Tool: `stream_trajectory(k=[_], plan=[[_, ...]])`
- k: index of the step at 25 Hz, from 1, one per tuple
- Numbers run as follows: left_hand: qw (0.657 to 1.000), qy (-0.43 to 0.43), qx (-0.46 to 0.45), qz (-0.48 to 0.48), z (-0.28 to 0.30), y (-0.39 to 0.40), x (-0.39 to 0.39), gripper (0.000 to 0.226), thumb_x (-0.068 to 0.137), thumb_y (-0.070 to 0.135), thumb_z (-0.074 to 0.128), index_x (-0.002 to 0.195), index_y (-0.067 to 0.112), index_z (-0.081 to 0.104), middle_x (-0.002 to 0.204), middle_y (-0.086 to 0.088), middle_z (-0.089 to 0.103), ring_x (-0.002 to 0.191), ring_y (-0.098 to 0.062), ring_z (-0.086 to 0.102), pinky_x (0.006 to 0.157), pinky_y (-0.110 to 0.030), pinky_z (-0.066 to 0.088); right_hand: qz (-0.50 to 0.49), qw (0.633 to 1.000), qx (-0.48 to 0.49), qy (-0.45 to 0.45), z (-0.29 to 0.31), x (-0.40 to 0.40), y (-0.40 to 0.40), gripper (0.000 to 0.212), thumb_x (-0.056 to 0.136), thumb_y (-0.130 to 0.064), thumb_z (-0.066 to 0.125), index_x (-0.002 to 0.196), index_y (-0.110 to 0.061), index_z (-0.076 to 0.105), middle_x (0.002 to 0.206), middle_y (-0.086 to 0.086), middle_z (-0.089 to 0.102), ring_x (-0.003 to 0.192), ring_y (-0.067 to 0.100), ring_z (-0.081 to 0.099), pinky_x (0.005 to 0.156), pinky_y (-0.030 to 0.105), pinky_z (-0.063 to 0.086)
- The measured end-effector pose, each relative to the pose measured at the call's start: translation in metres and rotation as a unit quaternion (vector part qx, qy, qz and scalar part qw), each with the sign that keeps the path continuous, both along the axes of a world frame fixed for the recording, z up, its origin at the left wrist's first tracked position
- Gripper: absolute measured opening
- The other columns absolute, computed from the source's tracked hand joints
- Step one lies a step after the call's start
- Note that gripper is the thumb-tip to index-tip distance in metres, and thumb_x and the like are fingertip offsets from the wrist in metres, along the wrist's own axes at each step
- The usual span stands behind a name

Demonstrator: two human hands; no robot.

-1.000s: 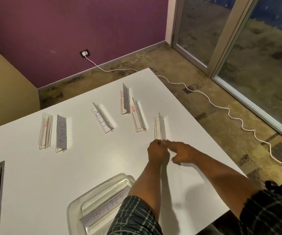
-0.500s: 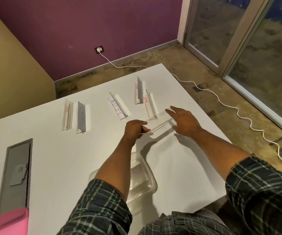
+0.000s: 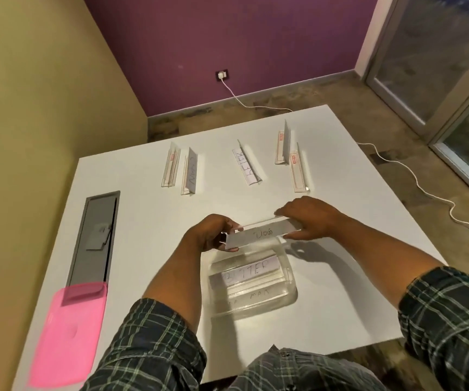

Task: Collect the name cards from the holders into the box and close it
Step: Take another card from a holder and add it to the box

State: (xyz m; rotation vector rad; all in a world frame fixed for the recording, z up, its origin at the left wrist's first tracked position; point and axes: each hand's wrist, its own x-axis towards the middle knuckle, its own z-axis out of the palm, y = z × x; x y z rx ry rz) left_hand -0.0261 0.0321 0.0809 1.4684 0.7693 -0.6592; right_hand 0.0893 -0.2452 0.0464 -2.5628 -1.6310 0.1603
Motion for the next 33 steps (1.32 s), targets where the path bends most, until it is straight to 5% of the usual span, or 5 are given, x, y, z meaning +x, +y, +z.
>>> stream_trajectory(k=[11,18,21,26,33], plan=[[0.926,0.082,0.194,-0.314,-0.016,0.032,-0.059,0.058,0.075,0.057,0.078,0.107,0.009,0.076,0.103,-0.005,0.076,0.074,-0.021,0.072,0.070,-0.028,0.052,0.173,0.982,-0.015,0.080,-0.026,-0.066,0.036,0.066,0.087,-0.073,0.048,0.117,-0.016,0.060,0.102,0.000,0.066,0.091,0.024,0.062,0.081,0.037,0.049],[0.867,0.064,0.239,-0.433,-0.025,0.008,-0.071,0.044,0.076,0.026,0.086,0.111,0.003,0.073,0.076,-0.001,0.067,0.066,-0.014,0.061,0.045,-0.013,0.044,0.170,0.982,-0.048,0.064,-0.037,-0.078,0.033,0.060,0.085,-0.071,0.050,0.111,-0.017,0.059,0.095,0.000,0.065,0.085,0.025,0.061,0.080,0.035,0.044],[0.830,0.056,0.311,-0.459,-0.033,-0.001,-0.073,0.041,0.072,0.025,0.087,0.107,0.009,0.073,0.094,-0.008,0.072,0.068,-0.017,0.061,0.064,-0.021,0.049,0.160,0.983,-0.075,0.059,-0.040,-0.084,0.035,0.060,0.083,-0.071,0.053,0.109,-0.017,0.057,0.094,0.002,0.066,0.084,0.028,0.062,0.079,0.036,0.045],[0.647,-0.034,0.490,-0.583,-0.043,-0.019,-0.080,0.033,0.077,0.029,0.081,0.104,0.014,0.071,0.106,-0.006,0.072,0.096,-0.028,0.069,0.072,-0.033,0.053,0.115,0.975,-0.173,0.076,-0.045,-0.097,0.043,0.058,0.084,-0.063,0.061,0.116,-0.015,0.053,0.107,0.006,0.066,0.092,0.033,0.062,0.075,0.037,0.044],[0.655,-0.045,0.499,-0.565,-0.056,-0.019,-0.093,0.027,0.081,0.032,0.074,0.099,0.012,0.071,0.105,-0.006,0.072,0.094,-0.027,0.069,0.070,-0.032,0.051,0.065,0.949,-0.287,0.116,-0.045,-0.106,0.053,0.055,0.087,-0.044,0.070,0.127,-0.014,0.047,0.116,0.010,0.064,0.104,0.033,0.061,0.082,0.040,0.051]])
